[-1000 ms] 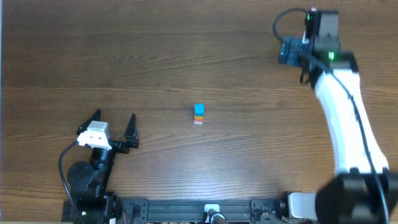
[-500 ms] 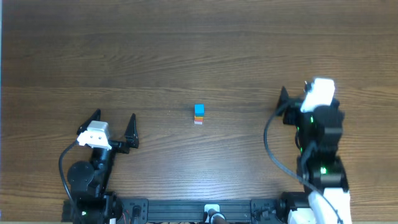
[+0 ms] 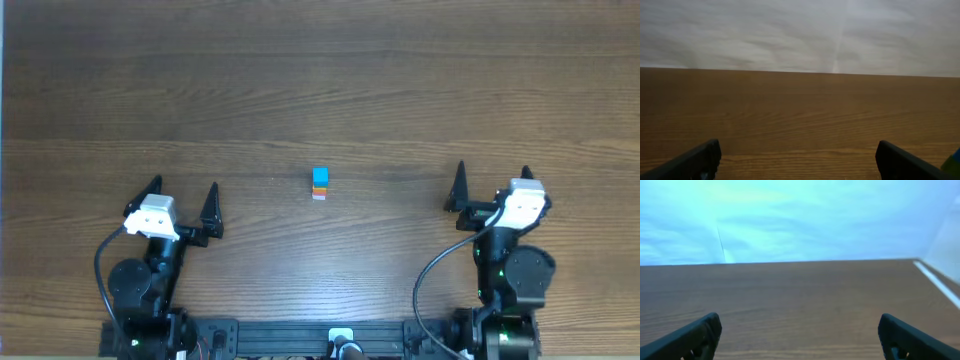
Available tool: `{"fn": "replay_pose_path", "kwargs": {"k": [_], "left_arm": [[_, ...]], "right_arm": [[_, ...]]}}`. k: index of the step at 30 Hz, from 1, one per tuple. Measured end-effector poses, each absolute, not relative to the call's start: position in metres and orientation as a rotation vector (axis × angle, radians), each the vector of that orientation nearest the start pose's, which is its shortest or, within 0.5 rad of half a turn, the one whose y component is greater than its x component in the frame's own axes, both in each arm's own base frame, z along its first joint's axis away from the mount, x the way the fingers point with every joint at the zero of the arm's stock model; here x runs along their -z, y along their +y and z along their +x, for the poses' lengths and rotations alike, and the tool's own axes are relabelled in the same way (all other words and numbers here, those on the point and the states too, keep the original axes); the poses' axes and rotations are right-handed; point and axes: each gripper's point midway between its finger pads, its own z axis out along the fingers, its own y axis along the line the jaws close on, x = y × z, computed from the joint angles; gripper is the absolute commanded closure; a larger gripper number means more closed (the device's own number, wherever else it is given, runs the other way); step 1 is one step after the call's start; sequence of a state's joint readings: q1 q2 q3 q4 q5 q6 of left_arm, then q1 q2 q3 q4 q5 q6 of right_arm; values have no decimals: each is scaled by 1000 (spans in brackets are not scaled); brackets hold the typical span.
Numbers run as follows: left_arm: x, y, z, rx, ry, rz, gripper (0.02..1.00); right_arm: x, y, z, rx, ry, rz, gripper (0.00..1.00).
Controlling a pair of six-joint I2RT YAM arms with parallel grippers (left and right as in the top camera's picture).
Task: Stack Cubes
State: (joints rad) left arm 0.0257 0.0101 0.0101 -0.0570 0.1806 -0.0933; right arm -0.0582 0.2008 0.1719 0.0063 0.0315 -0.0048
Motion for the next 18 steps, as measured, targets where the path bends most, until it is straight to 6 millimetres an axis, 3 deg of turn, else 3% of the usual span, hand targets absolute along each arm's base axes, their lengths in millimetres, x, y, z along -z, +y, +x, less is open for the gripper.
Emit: {"fn": "replay_pose_path", "kwargs": {"k": [7,18], "left_arm": [[-162,-25,244,199,1630,42,20],[-162,-25,244,199,1630,42,20]], "right_arm": [[-206,-14,243,79,1512,15,7],[-199,-11,245,73,1508,-12,9]]}}
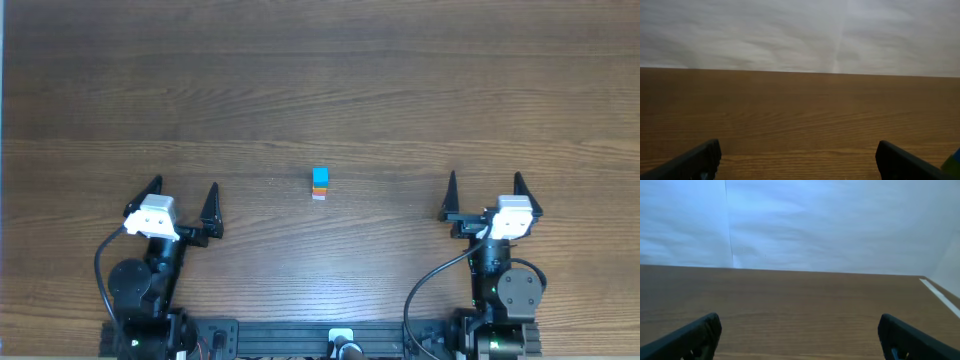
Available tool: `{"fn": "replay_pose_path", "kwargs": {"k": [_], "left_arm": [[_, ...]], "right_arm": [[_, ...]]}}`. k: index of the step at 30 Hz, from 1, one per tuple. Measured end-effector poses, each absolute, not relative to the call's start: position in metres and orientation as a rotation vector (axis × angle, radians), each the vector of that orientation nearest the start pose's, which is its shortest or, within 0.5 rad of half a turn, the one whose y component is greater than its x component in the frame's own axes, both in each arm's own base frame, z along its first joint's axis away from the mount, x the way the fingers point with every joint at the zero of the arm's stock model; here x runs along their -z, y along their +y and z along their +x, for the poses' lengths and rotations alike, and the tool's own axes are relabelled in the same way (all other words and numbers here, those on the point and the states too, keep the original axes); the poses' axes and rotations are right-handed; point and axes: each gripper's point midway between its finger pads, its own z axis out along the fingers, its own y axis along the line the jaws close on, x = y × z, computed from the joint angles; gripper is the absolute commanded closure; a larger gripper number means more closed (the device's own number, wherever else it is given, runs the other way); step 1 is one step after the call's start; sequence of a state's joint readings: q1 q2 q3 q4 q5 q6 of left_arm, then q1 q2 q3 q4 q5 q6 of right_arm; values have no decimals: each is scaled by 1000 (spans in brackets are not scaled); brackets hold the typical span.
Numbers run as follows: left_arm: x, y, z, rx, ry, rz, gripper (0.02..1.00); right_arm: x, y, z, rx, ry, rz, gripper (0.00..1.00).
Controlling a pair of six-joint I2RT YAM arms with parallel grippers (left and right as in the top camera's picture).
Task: Stack Cubes
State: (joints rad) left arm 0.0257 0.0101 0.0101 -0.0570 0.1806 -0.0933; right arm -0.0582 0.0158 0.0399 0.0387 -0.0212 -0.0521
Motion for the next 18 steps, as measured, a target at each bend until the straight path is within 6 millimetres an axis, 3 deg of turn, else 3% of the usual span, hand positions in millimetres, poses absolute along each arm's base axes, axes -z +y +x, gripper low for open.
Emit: {"fn": "replay_pose_path", "kwargs": {"k": [10,18], "left_arm": [[-162,-25,244,199,1630,42,20],[-162,-25,244,199,1630,42,20]], "right_arm": [[-159,-11,246,68,1641,-12,9],[-158,-11,246,68,1647,-12,7]]}}
